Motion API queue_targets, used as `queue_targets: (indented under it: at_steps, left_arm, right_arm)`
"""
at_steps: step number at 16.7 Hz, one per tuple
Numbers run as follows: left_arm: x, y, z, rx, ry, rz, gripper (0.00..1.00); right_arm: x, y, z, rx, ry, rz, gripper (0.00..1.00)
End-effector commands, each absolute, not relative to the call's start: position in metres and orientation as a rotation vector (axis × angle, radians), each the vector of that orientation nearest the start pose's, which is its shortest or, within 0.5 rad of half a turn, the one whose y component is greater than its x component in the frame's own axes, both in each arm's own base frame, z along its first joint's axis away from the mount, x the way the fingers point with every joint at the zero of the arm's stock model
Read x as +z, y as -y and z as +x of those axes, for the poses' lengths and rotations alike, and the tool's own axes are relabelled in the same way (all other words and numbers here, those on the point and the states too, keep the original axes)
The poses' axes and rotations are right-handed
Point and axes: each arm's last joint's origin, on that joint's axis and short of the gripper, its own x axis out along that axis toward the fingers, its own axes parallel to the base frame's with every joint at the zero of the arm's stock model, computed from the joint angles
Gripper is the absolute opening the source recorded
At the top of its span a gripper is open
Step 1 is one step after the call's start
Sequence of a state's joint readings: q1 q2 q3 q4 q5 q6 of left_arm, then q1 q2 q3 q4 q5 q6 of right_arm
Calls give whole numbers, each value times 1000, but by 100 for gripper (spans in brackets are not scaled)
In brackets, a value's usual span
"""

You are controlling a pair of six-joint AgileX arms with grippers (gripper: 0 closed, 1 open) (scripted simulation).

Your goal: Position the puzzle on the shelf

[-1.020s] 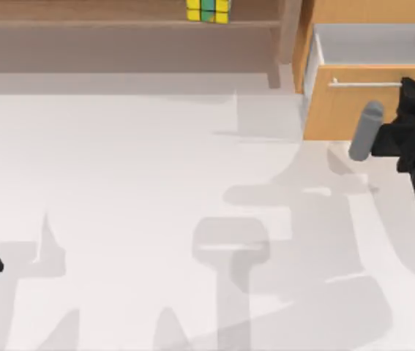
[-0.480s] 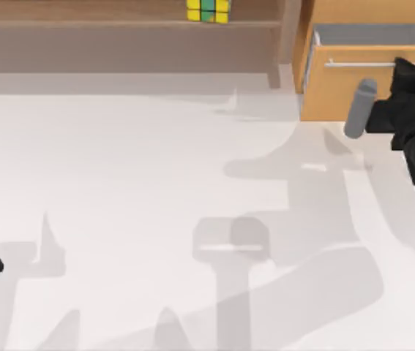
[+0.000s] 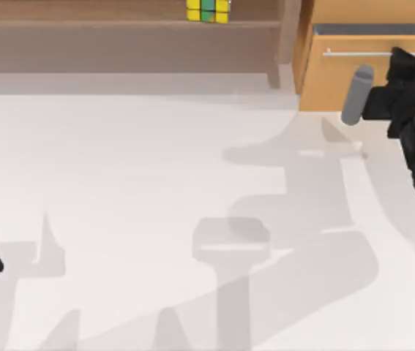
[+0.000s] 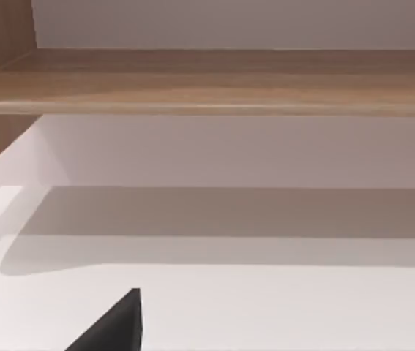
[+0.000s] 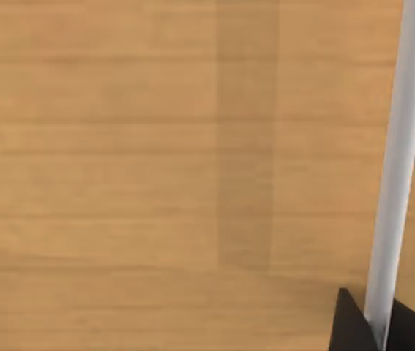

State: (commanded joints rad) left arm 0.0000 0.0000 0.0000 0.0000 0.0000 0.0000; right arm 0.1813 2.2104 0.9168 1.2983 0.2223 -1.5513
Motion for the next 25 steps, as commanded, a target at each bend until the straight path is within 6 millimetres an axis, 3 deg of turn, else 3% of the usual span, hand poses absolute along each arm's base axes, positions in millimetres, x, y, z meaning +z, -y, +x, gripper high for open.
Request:
queue_targets:
  at_steps: [6,12,25]
  left_arm:
    - [160,1,106,0,0,0,100]
    - [160,1,106,0,0,0,100]
    - [160,1,106,0,0,0,100]
  right_arm:
    - [89,-70,434,-3,-15,-1565,0]
    - [88,-70,439,0,-15,-1565,0]
    - [88,-70,439,0,-15,-1565,98]
